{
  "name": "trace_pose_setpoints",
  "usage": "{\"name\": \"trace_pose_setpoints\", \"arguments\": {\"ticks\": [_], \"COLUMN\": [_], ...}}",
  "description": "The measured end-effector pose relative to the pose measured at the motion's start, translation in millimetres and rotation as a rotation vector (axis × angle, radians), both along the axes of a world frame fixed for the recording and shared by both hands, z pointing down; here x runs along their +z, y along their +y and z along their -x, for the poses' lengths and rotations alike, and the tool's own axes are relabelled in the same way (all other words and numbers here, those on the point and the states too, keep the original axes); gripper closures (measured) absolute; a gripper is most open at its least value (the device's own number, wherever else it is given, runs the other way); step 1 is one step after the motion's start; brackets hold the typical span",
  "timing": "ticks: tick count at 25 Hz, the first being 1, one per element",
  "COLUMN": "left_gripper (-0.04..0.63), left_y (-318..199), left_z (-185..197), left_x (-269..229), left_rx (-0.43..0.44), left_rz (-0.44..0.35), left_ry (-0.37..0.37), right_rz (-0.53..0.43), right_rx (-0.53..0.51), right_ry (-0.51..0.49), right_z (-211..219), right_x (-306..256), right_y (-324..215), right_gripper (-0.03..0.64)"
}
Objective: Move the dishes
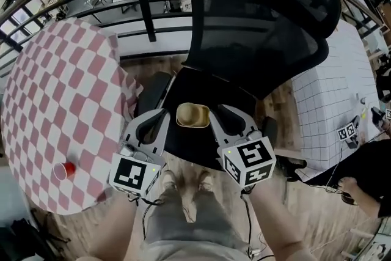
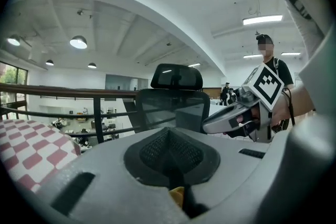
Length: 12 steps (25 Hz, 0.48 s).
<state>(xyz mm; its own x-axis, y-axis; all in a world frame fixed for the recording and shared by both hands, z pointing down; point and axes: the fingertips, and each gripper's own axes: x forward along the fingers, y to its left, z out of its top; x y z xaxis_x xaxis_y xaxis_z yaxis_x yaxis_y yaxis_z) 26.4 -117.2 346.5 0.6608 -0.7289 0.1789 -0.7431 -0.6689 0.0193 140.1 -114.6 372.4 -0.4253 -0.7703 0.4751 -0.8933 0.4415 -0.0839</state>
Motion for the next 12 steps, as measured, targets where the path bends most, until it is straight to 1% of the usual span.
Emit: {"name": "trace_pose_setpoints", "arguments": {"ticks": [5, 12], "left_gripper": [0.581, 0.582], "left_y": [-16, -31], "left_z": [-5, -16], "left_x": [73, 182], "left_rx": [0.032, 0.040], "left_rz": [0.080, 0.173], "left_ry": [-0.014, -0.033], "right_rz": [0.063, 0.193], "right_rx": [0.008, 0.021], "right_ry": [0.009, 0.016], "right_z": [0, -11], "right_x": [75, 205], "right_y": [-13, -28], "right_gripper": [0.535, 0.534]}}
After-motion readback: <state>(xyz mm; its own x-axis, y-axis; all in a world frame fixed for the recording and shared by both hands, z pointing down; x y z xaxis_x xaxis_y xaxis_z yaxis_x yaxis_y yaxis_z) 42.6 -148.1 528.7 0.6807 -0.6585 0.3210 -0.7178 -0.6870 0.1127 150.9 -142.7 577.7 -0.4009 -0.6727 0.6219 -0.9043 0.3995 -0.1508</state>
